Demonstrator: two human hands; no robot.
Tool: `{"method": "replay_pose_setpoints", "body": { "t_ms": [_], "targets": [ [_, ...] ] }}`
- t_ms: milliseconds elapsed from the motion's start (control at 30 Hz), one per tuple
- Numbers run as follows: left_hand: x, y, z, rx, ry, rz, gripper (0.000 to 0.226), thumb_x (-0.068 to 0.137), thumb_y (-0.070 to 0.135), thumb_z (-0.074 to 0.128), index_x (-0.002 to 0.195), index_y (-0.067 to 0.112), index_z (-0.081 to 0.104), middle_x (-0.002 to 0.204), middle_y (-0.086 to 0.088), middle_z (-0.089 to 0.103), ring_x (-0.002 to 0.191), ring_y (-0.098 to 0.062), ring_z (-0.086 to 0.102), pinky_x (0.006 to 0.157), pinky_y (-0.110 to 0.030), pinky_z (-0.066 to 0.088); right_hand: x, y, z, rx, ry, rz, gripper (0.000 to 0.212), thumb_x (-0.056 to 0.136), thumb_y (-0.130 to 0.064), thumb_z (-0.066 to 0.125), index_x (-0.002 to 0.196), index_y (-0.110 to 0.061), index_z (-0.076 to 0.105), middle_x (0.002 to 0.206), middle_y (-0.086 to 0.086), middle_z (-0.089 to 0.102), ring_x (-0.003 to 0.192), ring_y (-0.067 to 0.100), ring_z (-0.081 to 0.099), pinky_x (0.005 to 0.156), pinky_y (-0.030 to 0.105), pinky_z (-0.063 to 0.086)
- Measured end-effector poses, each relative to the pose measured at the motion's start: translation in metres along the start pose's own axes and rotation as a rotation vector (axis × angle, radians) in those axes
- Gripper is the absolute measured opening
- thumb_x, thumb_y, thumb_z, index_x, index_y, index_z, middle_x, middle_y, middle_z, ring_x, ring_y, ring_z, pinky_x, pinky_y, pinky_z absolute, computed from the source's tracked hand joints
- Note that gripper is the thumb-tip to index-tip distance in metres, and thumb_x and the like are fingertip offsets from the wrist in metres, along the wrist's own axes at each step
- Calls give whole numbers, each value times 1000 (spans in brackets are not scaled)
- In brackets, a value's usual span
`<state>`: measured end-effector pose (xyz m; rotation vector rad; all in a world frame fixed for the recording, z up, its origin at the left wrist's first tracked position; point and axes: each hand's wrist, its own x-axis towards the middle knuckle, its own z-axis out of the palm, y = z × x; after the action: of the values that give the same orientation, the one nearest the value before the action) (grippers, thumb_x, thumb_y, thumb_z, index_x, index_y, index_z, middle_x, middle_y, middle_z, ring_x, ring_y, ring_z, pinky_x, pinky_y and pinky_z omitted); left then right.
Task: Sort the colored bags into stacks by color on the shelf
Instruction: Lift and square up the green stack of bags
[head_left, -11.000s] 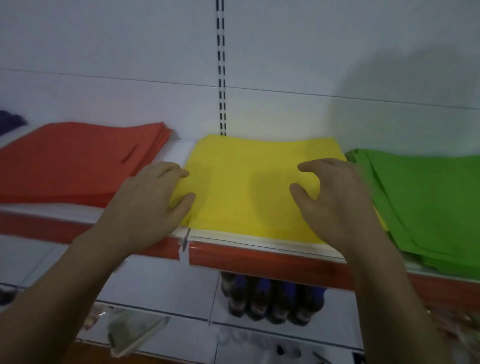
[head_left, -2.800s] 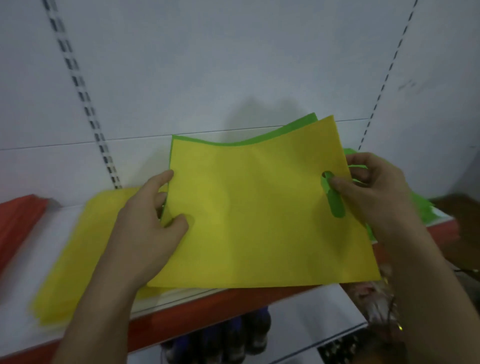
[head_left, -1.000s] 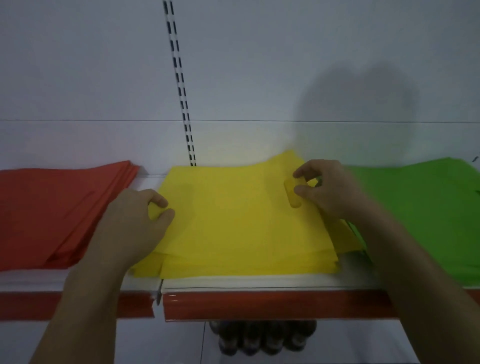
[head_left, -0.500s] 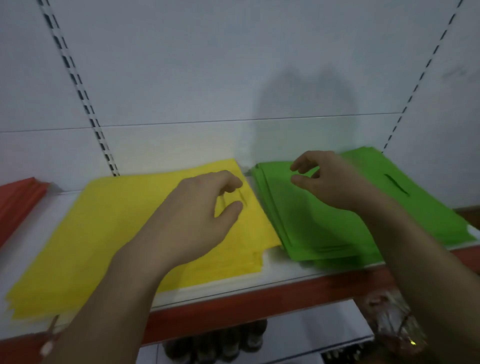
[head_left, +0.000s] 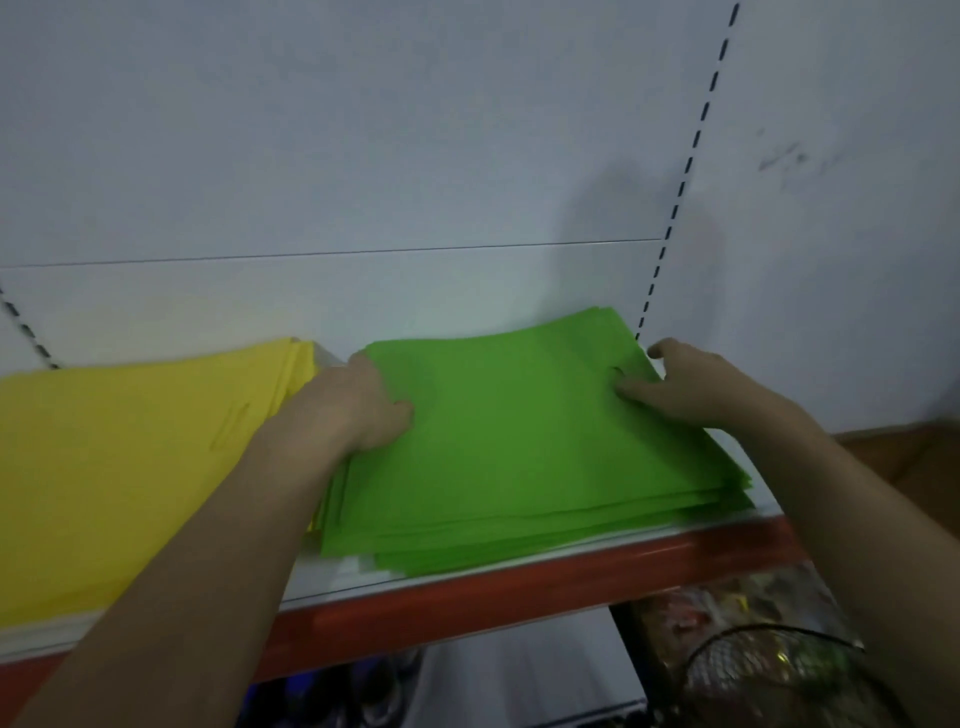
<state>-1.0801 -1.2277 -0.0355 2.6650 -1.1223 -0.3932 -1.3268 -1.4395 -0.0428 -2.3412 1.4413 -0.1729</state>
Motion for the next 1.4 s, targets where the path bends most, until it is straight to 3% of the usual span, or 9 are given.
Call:
{"method": "replay_pose_setpoints", "body": {
  "t_ms": [100,233,333,567,700,1000,1267,1333,1400],
  "targets": [
    [1,12,0,-144,-31,-16,74,90,51,62,142,4,37,139,-15,52,124,-33,52,97,-33,45,5,7,6,57,37,-11,76,92,-54,61,149,-10,36,144,18,49,126,36,51,94,37,44],
    [1,19,2,-535,-14,4,31,86,37,74,101,19,53,111,-5,63,97,-25,64,90,-36,53,9,6,9,138,65,-22,73,92,-46,65,149,-9,38,145,16,49,127,34,51,97,36,43],
    [2,15,7,-739,-4,-69,63,78,33,82,125,13,45,113,-8,62,96,-28,67,86,-44,57,11,10,17,264,123,-38,68,89,-41,68,145,-12,43,137,12,55,115,31,56,90,33,43],
    [1,18,12,-886,132,21,88,84,8,75,153,19,22,103,6,53,80,-10,59,62,-28,50,11,18,25,351,248,-172,55,89,-39,69,133,-24,40,83,-10,54,81,24,58,72,32,40],
    [2,20,18,-979,140,6,81,81,6,78,147,14,32,104,6,55,86,-15,63,73,-35,55,12,22,23,461,258,-221,52,89,-30,71,131,-25,41,85,-12,53,75,3,53,65,29,39],
    [-13,17,11,-1352,-207,-146,33,86,14,70,116,1,68,93,-18,75,64,-26,73,52,-38,59,19,31,25,728,186,-236,55,87,-18,75,131,-24,43,102,0,60,86,14,64,67,32,54],
    [-40,18,-2,-1196,13,280,43,83,-7,65,123,9,63,108,-12,74,92,-28,74,72,-38,61,14,28,17,950,65,-120,88,76,-41,84,147,-20,37,110,5,61,88,23,71,70,33,57],
    [-48,18,-12,-1204,80,366,47,81,-7,65,125,9,61,108,-9,75,93,-27,73,72,-36,61,11,26,11,1075,-56,-96,114,50,-65,88,143,-14,46,117,11,69,92,29,74,83,44,59],
    [-52,15,-19,-1238,147,405,50,80,-7,65,127,8,59,108,-9,75,94,-27,73,70,-35,61,6,24,4,1189,-229,-104,103,46,-77,79,127,-14,62,109,10,75,93,28,74,85,47,59]
  ]
}}
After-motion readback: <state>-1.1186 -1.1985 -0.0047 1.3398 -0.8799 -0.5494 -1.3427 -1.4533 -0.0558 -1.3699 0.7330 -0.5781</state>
